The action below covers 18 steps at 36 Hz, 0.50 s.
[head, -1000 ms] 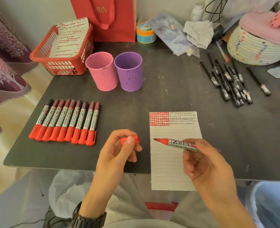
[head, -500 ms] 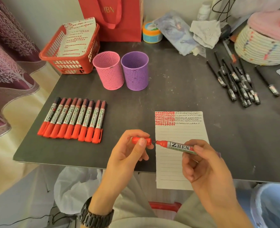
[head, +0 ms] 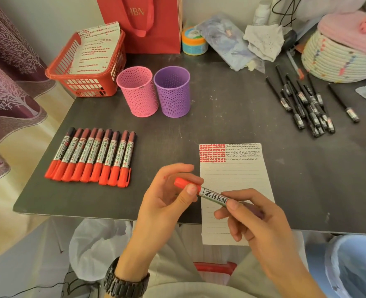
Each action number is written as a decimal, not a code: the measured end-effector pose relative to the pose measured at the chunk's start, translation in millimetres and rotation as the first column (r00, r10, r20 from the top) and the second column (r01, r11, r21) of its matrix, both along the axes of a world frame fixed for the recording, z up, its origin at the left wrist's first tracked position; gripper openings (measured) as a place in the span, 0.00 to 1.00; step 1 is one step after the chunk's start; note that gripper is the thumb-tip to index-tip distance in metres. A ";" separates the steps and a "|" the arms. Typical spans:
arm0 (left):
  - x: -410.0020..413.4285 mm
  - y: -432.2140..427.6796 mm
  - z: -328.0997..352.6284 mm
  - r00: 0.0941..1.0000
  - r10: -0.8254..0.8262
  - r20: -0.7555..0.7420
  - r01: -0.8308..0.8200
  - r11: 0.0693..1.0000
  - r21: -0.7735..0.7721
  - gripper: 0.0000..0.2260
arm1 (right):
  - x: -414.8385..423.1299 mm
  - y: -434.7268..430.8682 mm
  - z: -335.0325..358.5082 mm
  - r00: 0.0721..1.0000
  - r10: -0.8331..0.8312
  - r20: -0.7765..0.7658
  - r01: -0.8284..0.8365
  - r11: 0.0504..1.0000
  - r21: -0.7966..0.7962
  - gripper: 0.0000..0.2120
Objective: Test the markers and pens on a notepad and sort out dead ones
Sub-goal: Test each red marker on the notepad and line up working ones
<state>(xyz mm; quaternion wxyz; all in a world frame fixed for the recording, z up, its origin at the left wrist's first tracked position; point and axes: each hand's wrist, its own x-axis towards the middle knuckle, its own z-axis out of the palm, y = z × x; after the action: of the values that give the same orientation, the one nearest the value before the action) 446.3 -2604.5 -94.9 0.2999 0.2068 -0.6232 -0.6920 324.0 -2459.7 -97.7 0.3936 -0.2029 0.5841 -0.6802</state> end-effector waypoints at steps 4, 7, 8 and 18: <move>-1.7 -2.3 -1.0 0.999 0.020 -0.033 -0.017 0.994 0.111 0.10 | 5.4 0.0 -3.3 0.977 0.125 -0.175 -0.103 0.986 0.132 0.05; -3.5 -1.0 -0.7 0.999 0.003 -0.041 0.004 0.983 0.186 0.09 | 14.7 -1.5 -7.6 0.954 0.176 -0.243 -0.124 0.968 0.218 0.12; -4.0 -0.7 -0.3 0.999 -0.001 -0.049 0.012 0.977 0.215 0.10 | 18.4 -2.3 -8.4 0.953 0.180 -0.244 -0.124 0.965 0.230 0.13; -5.9 -13.9 7.0 0.989 0.040 -0.144 0.024 0.909 0.417 0.18 | 46.1 -4.8 -9.7 0.979 0.157 -0.129 -0.129 0.971 0.203 0.20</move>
<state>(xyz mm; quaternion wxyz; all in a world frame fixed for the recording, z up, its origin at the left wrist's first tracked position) 440.3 -2618.4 -87.9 0.2977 0.2164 -0.4360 -0.8213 370.1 -2464.5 -107.4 0.4162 -0.2539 0.6584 -0.5735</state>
